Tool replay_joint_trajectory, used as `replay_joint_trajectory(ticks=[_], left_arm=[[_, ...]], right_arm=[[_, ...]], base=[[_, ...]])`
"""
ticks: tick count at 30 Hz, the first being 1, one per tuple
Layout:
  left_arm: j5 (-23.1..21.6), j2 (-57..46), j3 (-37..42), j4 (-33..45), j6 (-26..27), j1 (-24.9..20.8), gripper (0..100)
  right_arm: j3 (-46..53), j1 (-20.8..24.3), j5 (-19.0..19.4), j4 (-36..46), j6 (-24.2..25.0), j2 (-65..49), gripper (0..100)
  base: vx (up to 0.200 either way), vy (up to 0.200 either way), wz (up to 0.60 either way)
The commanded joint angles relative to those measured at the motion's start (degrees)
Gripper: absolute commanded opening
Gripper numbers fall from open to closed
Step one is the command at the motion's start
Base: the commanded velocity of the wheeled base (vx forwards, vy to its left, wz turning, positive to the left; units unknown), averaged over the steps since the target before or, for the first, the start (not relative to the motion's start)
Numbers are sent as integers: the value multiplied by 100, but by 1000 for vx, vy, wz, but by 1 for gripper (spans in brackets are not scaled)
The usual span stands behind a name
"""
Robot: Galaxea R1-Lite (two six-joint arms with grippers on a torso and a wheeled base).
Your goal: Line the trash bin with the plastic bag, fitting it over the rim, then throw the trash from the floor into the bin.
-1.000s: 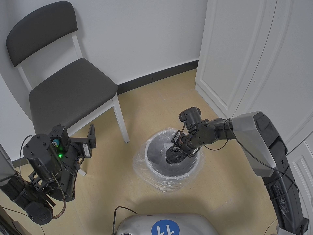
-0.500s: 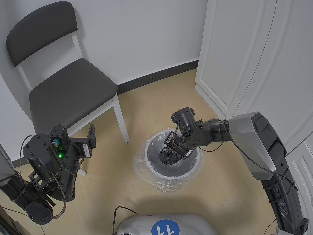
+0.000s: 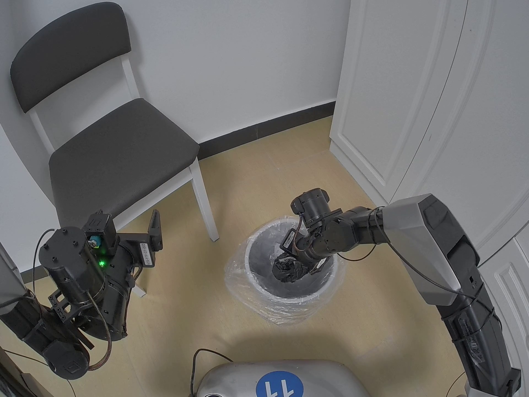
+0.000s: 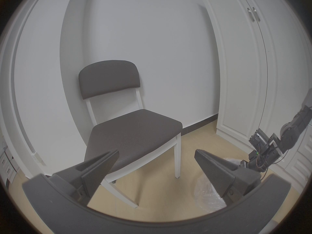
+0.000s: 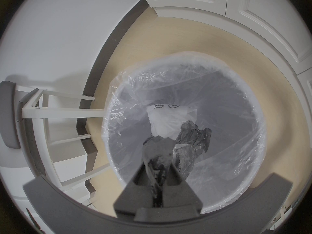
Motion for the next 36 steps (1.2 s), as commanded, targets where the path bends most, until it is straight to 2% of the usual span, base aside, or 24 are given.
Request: replay_joint_trajectory(ticks=[1,11,20,21,28,36], left_arm=[[3,8,6,-3,1,1,100],[3,17,6,-3,1,1,100],[3,17,-3,-3,1,1,100],[3,17,-3,-3,1,1,100],[3,17,-3,-3,1,1,100],[3,8,-3,-3,1,1,100]], right_arm=[[1,3,0,-1,-4,85,0],[1,-6,-9,-10,5,129,0],[1,-24,-352,-71,31,243,0],[1,-24,-352,-71,31,243,100],[1,-59,-518,-405,154,217,100],[1,-59,-536,-458,224,67,100]], base=[[0,0,0],[0,0,0],[0,0,0],[0,0,0],[0,0,0],[0,0,0]])
